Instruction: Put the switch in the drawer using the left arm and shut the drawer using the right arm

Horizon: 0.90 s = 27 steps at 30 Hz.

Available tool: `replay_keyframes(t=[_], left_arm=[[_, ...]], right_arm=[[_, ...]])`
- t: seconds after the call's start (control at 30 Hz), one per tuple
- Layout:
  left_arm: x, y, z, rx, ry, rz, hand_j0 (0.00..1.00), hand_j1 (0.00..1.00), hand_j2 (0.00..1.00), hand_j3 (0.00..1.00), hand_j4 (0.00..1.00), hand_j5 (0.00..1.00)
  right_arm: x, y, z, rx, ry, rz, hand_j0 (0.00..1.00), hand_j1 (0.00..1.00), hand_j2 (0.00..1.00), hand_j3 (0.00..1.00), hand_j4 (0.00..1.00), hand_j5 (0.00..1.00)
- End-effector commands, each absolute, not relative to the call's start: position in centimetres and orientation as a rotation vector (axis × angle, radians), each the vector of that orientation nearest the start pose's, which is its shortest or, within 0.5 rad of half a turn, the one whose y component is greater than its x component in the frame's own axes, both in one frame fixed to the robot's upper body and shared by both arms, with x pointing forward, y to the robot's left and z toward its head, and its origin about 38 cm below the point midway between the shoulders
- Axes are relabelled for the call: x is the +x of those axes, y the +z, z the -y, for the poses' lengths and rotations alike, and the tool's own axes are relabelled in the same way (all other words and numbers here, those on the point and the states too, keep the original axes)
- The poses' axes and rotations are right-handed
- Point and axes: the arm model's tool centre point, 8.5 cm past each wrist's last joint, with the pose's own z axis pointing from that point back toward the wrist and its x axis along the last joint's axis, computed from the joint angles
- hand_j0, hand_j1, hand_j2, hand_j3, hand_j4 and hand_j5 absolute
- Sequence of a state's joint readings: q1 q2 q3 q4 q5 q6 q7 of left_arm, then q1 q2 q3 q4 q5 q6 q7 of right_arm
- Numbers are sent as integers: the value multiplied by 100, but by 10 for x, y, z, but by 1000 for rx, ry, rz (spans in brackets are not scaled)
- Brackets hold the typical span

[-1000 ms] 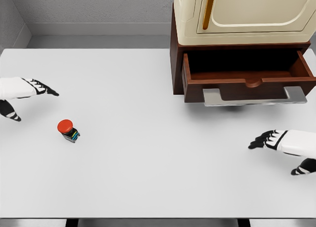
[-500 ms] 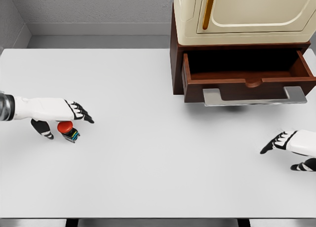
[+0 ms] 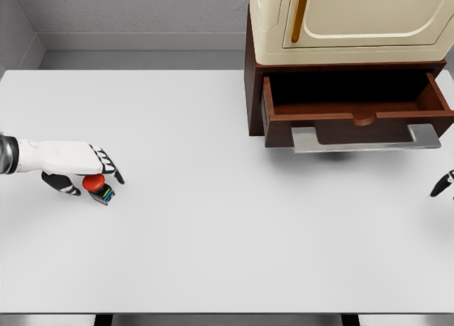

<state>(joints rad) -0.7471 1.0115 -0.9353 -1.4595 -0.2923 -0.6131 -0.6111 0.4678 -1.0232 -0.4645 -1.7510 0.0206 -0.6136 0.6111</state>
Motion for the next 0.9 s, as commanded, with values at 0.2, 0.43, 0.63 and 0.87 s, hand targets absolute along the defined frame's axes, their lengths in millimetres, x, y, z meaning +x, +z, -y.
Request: replay_keyframes(t=[0.2,0.43,0.63,0.87], left_arm=[[400,183,-338,204,-2278,1058,77,77,77,77,77,77],[393,185,-335,193,-2306,1054,77,77,77,77,77,77],[393,185,-336,193,-2305,1052,70,70,70,70,70,70],[392,185,-334,191,-2313,1055,50,50,50,50,50,50]], right_arm=[[268,251,462,-388,1640,1399,48,48,48,48,48,48],[272,258,461,-394,1663,1393,49,49,49,49,49,49],[276,256,455,-354,1701,1371,49,49,49,49,49,49],[279,259,453,-351,1733,1351,49,49,49,49,49,49]])
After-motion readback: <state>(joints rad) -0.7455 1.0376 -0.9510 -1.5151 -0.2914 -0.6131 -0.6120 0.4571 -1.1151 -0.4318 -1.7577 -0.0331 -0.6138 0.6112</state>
